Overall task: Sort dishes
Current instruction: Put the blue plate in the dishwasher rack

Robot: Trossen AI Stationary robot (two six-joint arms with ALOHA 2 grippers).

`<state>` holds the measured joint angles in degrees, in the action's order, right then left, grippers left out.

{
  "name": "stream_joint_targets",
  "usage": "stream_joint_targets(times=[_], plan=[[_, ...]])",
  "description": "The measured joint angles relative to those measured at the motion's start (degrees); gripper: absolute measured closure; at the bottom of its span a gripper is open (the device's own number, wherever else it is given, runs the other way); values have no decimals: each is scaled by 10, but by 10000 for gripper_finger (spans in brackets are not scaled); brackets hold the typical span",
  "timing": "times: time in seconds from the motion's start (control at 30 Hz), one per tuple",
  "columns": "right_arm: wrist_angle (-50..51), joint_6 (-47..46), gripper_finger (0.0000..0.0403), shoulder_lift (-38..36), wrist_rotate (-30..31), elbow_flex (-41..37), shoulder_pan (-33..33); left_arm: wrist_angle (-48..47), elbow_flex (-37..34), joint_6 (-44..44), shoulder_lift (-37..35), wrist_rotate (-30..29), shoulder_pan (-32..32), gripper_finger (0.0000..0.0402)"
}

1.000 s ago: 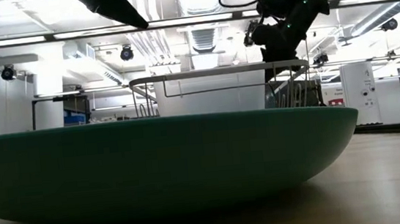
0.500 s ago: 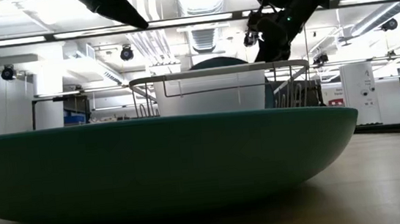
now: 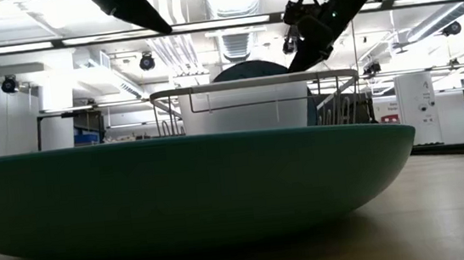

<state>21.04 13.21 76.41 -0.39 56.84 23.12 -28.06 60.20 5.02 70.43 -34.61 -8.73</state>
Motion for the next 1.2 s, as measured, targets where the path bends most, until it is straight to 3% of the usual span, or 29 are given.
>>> stream_joint_targets(times=[0.2,0.87,1.2], plan=[[0,-2,395,-5,24,0,-20,-1,0,0,0,0,0,171],[6,-43,395,-13,22,1,-61,-5,0,0,0,0,0,171],[-12,-42,395,-13,63,1,-67,-8,0,0,0,0,0,171]])
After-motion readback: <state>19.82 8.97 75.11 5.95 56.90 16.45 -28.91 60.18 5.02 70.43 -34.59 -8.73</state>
